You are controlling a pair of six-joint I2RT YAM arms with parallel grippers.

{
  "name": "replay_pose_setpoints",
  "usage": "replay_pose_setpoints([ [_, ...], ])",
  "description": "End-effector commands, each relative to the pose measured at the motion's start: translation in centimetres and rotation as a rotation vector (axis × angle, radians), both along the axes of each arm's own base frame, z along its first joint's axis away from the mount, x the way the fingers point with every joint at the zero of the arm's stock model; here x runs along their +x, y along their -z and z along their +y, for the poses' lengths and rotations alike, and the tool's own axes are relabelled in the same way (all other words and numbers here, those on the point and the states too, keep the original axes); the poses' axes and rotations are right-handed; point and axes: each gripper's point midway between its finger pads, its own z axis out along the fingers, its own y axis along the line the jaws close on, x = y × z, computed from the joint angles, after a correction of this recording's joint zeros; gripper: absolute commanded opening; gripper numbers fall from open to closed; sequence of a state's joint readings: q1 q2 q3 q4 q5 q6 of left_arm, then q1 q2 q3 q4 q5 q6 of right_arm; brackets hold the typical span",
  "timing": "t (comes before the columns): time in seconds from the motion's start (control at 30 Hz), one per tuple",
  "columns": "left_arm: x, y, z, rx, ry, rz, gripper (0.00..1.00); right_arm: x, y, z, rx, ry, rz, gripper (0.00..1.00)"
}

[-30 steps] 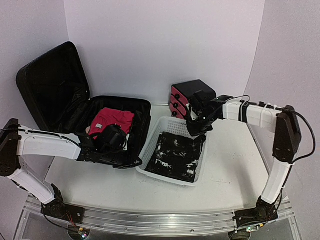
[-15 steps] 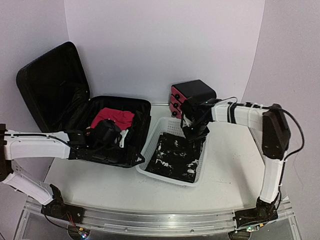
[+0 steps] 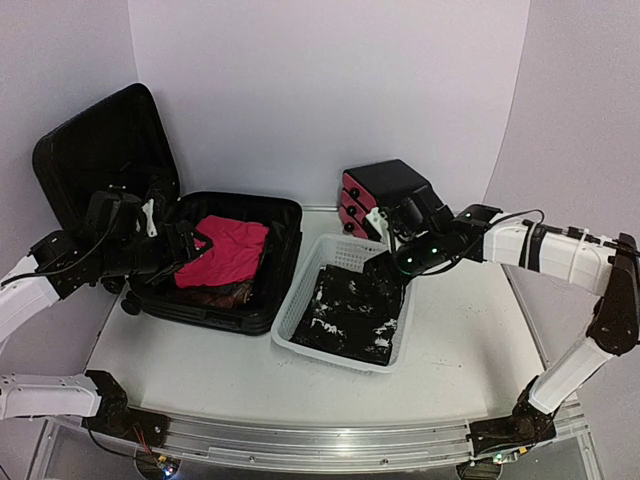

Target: Open, take out, and arrange the luggage

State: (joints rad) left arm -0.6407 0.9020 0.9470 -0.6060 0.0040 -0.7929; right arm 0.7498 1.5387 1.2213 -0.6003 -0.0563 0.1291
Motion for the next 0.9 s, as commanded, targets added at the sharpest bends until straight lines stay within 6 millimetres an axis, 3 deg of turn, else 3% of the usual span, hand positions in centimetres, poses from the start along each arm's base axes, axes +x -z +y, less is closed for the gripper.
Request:
replay_pose_setpoints([
  [0.0,2.8,-0.1,0.5,-0.054,-0.109,0.114,0.88,-1.0,-2.7,6.1,0.071,-0.192,-0.114,0.82],
  [0.17,5.4,1.0,0.7,-0.004,-0.124,0.143,0.85,-2.2,-3.4,12.7,0.091,-0.482,-0.293,0.87],
  [0.3,5.2,1.4,1.4,0.043,-0.105,0.116,0.84,-0.4,-5.5,16.0,0.097,-0.59,-0.42,0.87],
  [0.37,4.6,1.8,1.9,0.053,-0.098,0.118,0.85,-1.3,-6.0,17.6,0.099,-0.758,-0.497,0.86],
  [0.47,4.1,1.9,2.6,0.037,-0.099,0.122,0.87,-2.6,-4.1,19.2,0.032,-1.015,-0.629,0.86],
  [0.67,3.9,2.1,2.5,-0.024,-0.079,0.163,0.87,1.2,-2.3,22.8,-0.094,-1.098,-0.77,0.81],
  [0.87,3.3,3.0,1.7,-0.111,-0.085,0.236,0.86,3.2,-0.6,26.0,-0.121,-1.138,-0.827,0.72],
])
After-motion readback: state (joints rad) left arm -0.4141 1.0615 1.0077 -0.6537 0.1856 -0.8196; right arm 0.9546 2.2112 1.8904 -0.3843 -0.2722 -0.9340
